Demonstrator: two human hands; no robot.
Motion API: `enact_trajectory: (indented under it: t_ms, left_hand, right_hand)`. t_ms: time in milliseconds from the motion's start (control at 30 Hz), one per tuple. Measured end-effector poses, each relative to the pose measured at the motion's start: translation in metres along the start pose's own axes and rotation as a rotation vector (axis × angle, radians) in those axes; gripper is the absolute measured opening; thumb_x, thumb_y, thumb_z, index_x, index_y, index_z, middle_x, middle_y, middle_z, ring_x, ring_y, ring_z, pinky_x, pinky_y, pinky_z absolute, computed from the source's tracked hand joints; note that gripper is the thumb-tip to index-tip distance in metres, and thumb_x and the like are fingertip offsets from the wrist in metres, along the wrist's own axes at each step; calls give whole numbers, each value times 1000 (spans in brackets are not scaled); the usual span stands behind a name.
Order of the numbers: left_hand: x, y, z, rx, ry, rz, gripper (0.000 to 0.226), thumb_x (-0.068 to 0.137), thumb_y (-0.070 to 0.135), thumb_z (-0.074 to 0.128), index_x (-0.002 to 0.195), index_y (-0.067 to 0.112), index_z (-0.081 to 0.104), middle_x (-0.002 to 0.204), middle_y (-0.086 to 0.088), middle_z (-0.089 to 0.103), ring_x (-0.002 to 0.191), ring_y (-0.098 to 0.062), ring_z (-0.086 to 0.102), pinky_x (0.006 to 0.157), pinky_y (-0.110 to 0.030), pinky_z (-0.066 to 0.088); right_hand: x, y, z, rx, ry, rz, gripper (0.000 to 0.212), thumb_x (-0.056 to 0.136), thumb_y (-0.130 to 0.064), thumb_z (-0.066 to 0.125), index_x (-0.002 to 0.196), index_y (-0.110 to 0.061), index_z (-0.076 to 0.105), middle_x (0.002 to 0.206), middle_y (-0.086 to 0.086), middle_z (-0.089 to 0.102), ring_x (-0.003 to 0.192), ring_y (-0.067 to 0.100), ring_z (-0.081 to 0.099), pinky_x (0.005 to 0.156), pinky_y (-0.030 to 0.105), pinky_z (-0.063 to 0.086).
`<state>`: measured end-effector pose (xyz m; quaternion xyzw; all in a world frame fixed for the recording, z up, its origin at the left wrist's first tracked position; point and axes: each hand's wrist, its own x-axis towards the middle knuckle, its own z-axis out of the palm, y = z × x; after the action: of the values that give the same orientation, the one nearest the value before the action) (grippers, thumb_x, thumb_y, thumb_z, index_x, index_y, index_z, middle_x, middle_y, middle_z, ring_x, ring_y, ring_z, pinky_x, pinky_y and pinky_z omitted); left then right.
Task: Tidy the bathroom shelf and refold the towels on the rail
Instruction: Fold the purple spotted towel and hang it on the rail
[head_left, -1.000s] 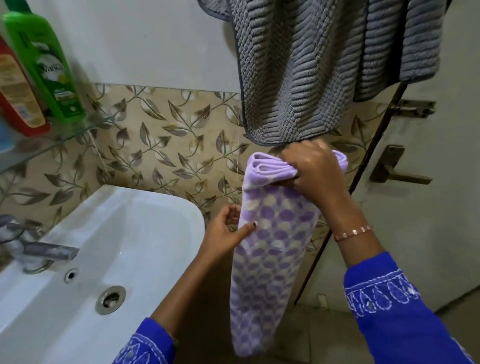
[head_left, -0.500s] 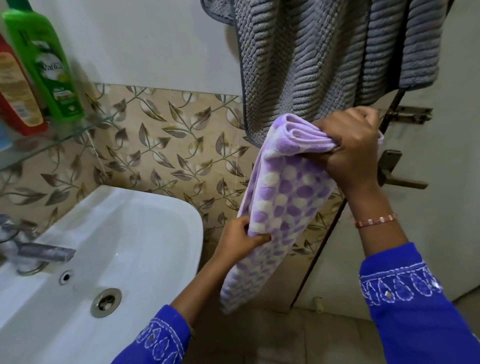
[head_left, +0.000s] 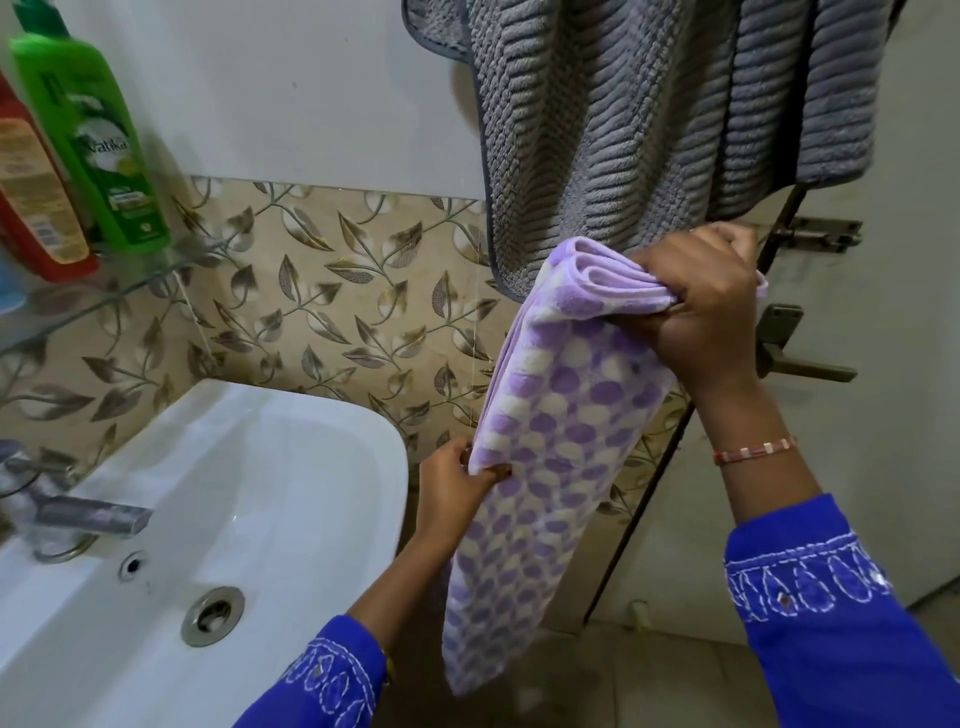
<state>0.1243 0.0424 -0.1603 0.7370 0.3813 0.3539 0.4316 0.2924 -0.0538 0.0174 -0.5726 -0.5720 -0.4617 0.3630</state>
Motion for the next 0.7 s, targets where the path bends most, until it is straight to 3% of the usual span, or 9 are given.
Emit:
enact_trajectory:
  t_ms: [67, 133, 267, 367, 467, 533, 600, 700]
  left_hand:
    - [-7, 4, 0, 6, 75, 27, 22, 75, 29, 73, 87, 12, 68, 73, 8, 65, 63, 0, 58, 53, -5, 42]
    - [-10, 6, -1, 105, 108, 50, 26, 75, 39, 71, 80, 14, 68, 68, 7, 64, 58, -5, 56, 51, -14, 40]
    - [10, 1, -11, 403, 100, 90, 43, 67, 52, 72, 79, 11, 70, 79, -5, 55, 76, -19, 48, 60, -29, 37]
    - [25, -3, -17, 240, -64, 68, 51, 66, 43, 76, 103, 10, 60, 96, -7, 65, 90, -24, 60, 73, -37, 48]
    - [35, -2, -22, 84, -234, 11, 102, 59, 46, 77, 141, 17, 25, 115, 2, 61, 104, -16, 60, 86, -34, 50]
    - [45, -1, -28, 49, -357, 59, 117, 52, 47, 78, 147, 19, 14, 128, 5, 54, 114, -11, 56, 93, -32, 48]
    - [53, 5, -32, 42, -503, 82, 104, 54, 38, 81, 142, 19, 28, 132, 3, 53, 119, -13, 53, 96, -31, 47]
    - [56, 15, -32, 8, -575, -7, 63, 67, 16, 80, 124, 13, 52, 118, -3, 62, 108, -19, 61, 93, -34, 51]
  right_hand:
    - [-2, 3, 1, -34, 3, 29, 49, 85, -51, 50, 60, -8, 53, 56, 10, 51, 57, 27, 49, 70, 34, 30]
    - [-3, 4, 1, -62, 7, 57, 47, 83, -51, 53, 62, -8, 54, 58, 10, 52, 58, 26, 49, 71, 34, 30]
    - [-3, 2, 3, -80, 12, 87, 43, 82, -48, 57, 64, -9, 56, 59, 10, 54, 58, 25, 49, 71, 34, 29]
    - [0, -2, 8, -82, 12, 75, 28, 78, -29, 71, 63, -11, 56, 57, 8, 52, 58, 26, 48, 69, 32, 29]
    - [9, -7, 8, -43, 9, 53, 25, 77, -22, 73, 63, -11, 56, 56, 8, 52, 57, 26, 48, 68, 32, 29]
    - [15, -13, 6, -19, 40, 5, 29, 80, -29, 69, 63, -11, 55, 57, 7, 51, 58, 25, 47, 69, 32, 28]
    - [21, -19, 3, 17, 58, -42, 36, 83, -39, 61, 63, -10, 55, 58, 8, 52, 59, 24, 47, 70, 32, 28]
    - [31, -26, -1, 39, 68, -97, 56, 87, -58, 36, 65, -10, 56, 60, 8, 54, 60, 25, 49, 72, 33, 29]
